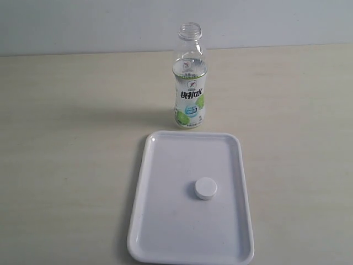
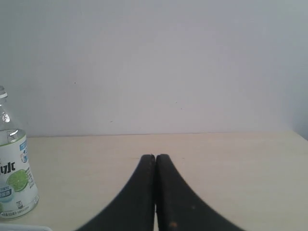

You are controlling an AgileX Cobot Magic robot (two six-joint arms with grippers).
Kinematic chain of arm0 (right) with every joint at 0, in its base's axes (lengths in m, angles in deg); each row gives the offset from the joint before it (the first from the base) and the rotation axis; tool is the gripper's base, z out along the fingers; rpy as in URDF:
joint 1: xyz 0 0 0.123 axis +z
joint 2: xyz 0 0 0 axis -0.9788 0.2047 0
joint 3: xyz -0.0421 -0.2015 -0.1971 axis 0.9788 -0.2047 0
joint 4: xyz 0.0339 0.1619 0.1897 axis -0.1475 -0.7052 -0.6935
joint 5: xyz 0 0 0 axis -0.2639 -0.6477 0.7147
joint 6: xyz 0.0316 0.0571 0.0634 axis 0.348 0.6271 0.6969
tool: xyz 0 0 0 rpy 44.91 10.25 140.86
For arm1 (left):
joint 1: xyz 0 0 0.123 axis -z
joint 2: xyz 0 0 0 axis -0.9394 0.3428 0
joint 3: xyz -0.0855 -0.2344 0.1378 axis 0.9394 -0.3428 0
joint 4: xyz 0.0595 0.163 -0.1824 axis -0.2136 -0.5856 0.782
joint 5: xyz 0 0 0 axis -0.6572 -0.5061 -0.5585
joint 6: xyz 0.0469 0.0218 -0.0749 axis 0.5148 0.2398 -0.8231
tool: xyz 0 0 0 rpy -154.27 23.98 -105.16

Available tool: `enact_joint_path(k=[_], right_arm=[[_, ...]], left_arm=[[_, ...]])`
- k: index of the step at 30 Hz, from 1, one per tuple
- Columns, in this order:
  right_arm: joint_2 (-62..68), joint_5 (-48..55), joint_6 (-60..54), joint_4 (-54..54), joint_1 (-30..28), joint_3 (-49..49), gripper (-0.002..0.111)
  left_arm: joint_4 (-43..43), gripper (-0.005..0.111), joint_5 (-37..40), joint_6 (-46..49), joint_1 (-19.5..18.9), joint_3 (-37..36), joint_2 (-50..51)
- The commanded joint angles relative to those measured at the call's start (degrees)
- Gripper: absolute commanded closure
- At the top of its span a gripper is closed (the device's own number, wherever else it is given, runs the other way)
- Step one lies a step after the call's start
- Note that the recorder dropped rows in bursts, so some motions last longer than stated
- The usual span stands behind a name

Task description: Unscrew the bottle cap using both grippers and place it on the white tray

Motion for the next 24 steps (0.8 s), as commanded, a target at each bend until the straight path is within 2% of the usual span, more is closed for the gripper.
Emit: enact_joint_path(k=[1,17,23,24], right_arm=[[-0.30,-0.03,-0.30,-0.24,-0.40,-0.24,0.108],[-0.30,-0.03,-0.30,-0.24,-0.40,-0.24,0.108],[-0.30,-0.03,-0.30,-0.24,-0.40,-0.24,0.108],[-0.30,-0.03,-0.30,-0.24,-0.40,-0.24,0.108]], left_arm=[[0.20,0.107,0.04,0.23,-0.07,-0.17,-0.36],[-0.19,0.107,0.86,0.48,0.05,-0.17,-0.36],[-1.27,0.107,16.56,2.87,3.38,-0.17,-10.45],[-1.36,0.107,24.66,2.89,5.65,-0.17,-15.43]])
